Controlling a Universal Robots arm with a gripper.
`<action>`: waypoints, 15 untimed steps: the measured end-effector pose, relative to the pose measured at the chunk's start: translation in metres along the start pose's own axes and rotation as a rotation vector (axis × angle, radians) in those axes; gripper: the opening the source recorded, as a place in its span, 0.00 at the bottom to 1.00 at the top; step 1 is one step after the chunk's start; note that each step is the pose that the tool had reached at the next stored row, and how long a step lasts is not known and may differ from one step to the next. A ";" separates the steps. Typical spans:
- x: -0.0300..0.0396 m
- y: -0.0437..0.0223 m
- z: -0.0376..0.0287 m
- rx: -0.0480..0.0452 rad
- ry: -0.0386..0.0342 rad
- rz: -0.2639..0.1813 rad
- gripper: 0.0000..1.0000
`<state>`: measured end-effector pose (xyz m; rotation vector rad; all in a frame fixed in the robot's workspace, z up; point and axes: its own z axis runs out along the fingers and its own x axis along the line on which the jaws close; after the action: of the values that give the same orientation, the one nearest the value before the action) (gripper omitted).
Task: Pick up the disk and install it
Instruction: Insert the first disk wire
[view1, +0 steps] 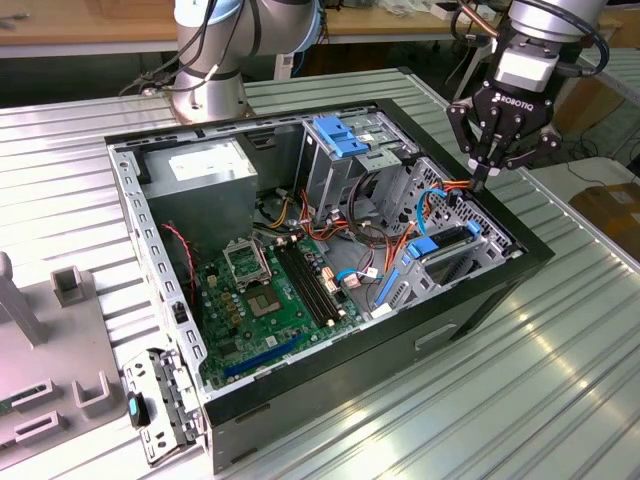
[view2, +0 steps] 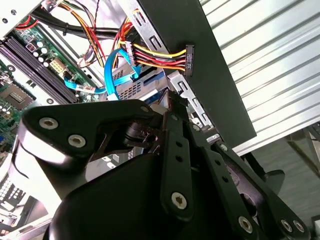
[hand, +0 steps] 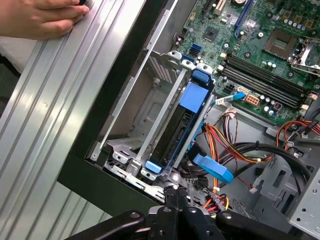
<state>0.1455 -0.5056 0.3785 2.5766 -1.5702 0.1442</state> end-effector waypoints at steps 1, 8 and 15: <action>0.0000 0.0000 0.0000 0.0000 0.0000 0.000 0.11; -0.0002 -0.0018 0.0014 0.0111 0.0047 -0.078 0.11; 0.0001 -0.0031 0.0041 0.0323 0.0135 -0.225 0.11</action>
<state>0.1484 -0.5049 0.3743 2.7469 -1.2712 0.1659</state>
